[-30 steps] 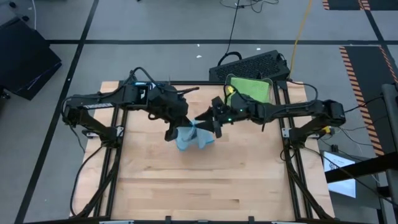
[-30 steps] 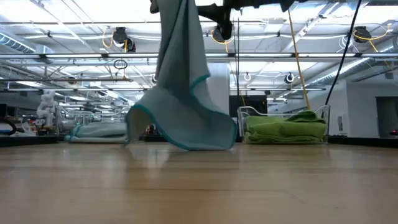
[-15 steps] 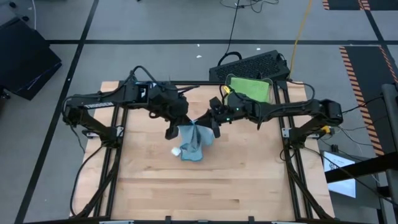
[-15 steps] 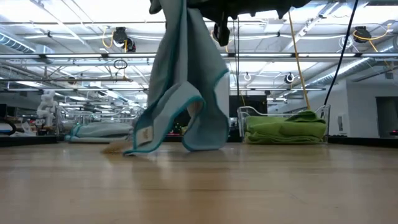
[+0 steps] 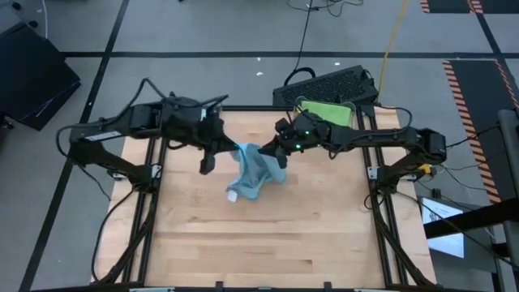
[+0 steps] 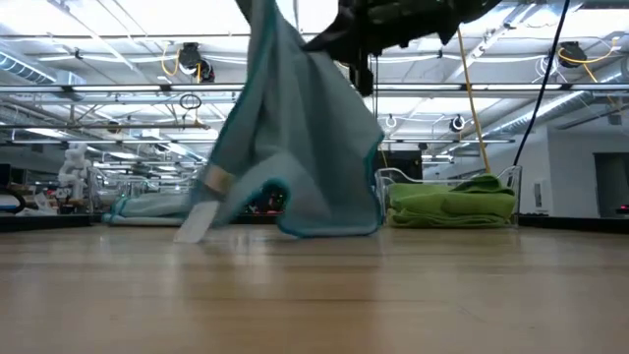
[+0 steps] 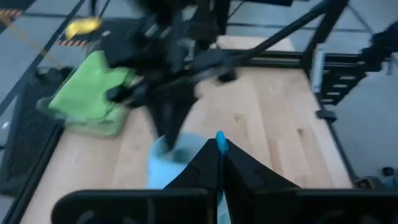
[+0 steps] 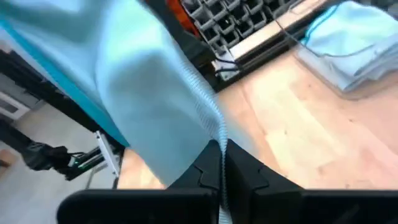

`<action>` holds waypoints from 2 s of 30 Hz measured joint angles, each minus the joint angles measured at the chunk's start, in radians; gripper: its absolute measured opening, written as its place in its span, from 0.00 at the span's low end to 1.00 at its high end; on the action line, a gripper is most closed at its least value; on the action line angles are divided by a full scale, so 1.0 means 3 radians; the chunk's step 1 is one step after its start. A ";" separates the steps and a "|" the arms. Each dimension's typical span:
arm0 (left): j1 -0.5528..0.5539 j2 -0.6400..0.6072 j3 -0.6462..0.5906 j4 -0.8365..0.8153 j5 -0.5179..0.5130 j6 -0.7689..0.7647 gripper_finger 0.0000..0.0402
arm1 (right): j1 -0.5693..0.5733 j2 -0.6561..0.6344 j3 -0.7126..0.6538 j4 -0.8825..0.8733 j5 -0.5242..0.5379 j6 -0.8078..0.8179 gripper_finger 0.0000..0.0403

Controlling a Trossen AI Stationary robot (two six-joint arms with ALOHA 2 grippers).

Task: Sort microfiber towel by color & place in baskets
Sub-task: Fold the blue towel

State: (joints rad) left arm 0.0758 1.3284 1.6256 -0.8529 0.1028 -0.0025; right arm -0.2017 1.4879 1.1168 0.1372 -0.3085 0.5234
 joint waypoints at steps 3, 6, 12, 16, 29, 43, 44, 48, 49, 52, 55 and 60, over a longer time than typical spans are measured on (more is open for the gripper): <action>0.0020 -0.0005 -0.0014 -0.0028 -0.0042 0.0012 0.02 | -0.0019 -0.0027 0.0015 0.0055 -0.0118 0.0093 0.00; 0.0011 -0.0030 -0.0013 -0.0036 0.0032 0.0123 0.02 | -0.0025 -0.0014 0.0012 0.0023 -0.0109 0.0128 0.00; 0.0020 -0.0051 -0.0011 0.0053 0.0237 0.0254 0.01 | -0.0036 -0.0021 0.0009 -0.0032 -0.0171 0.0260 0.02; 0.0103 -0.0085 -0.0011 0.0203 0.0500 0.0289 0.01 | -0.0038 -0.0066 0.0009 -0.0050 -0.0208 0.0330 0.12; 0.0544 -0.0117 -0.0014 0.0688 0.0567 -0.0021 0.02 | 0.0151 -0.0892 0.0011 -0.0922 0.0257 0.0417 0.40; 0.0640 -0.0117 -0.0014 0.0592 0.1207 -0.0110 0.02 | 0.0452 -0.0759 -0.1002 0.0016 0.0910 0.0418 0.52; 0.0611 -0.0118 -0.0014 0.0475 0.1222 -0.0135 0.02 | 0.0427 -0.0749 -0.1071 0.0161 0.0963 0.0438 0.54; 0.0394 -0.0117 -0.0096 -0.0068 0.1087 -0.0183 0.01 | 0.0317 -0.0683 -0.1230 0.0487 0.1071 0.0399 0.61; 0.0320 -0.0118 -0.0164 -0.0139 0.1022 -0.0200 0.01 | 0.0294 -0.0654 -0.1260 0.0493 0.1077 0.0381 0.62; 0.0099 -0.0113 -0.0467 -0.0079 0.0950 -0.0323 0.02 | 0.0227 -0.0501 -0.1265 0.0507 0.1041 0.0424 0.63; -0.0152 -0.0112 -0.0806 0.0115 0.0964 -0.0553 0.01 | 0.0182 -0.0320 -0.1258 0.0728 0.0911 0.0621 0.63; -0.0547 -0.0110 -0.1328 0.0720 0.0860 -0.0997 0.02 | 0.0085 -0.0053 -0.0885 0.0495 0.0496 0.0969 0.63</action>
State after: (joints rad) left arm -0.0883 1.2953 1.2273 -0.6369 0.3608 -0.3015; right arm -0.1764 1.4720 0.8513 0.2858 -0.1598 0.8142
